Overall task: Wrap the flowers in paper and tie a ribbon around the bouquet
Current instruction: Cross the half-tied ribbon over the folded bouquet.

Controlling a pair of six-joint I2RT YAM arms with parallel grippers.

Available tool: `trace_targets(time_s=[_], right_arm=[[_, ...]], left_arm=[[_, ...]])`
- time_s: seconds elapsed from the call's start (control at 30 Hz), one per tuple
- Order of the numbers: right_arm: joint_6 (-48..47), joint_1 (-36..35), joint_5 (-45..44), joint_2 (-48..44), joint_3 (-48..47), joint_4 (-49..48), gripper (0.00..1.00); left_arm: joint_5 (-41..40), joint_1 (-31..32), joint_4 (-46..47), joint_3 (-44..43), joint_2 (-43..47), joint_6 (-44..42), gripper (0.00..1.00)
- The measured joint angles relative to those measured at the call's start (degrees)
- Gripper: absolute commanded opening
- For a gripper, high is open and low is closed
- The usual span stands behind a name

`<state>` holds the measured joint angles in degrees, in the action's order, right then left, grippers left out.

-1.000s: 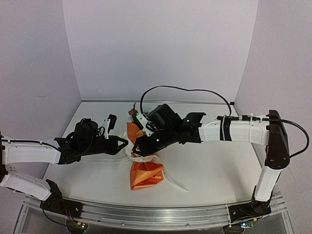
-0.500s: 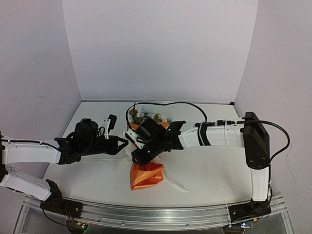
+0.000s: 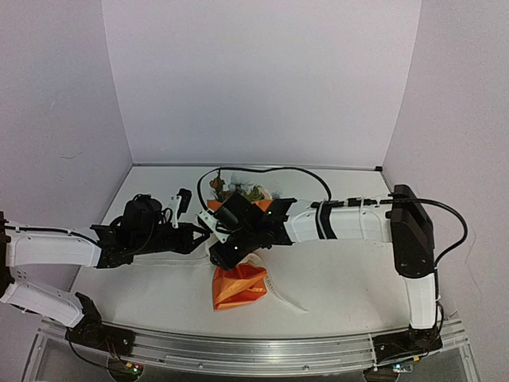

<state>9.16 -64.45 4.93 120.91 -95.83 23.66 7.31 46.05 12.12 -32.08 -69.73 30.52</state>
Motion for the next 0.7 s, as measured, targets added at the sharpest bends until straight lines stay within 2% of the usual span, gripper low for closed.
trace_targets(time_s=[0.17,0.4,0.7], right_arm=[[-0.13,0.00,-0.22,0.92,0.12,0.55,0.28],[0.71,-0.14,-1.11,0.70,2.22,0.84,0.00],[4.04,-0.25,-1.11,-2.47,5.83,0.62,0.00]], left_arm=[[-0.04,0.02,-0.08,0.00,-0.06,0.00,0.00],[-0.53,0.00,-0.51,-0.08,-1.34,0.00,0.00],[-0.62,0.00,-2.48,-0.06,-1.72,0.21,0.00]])
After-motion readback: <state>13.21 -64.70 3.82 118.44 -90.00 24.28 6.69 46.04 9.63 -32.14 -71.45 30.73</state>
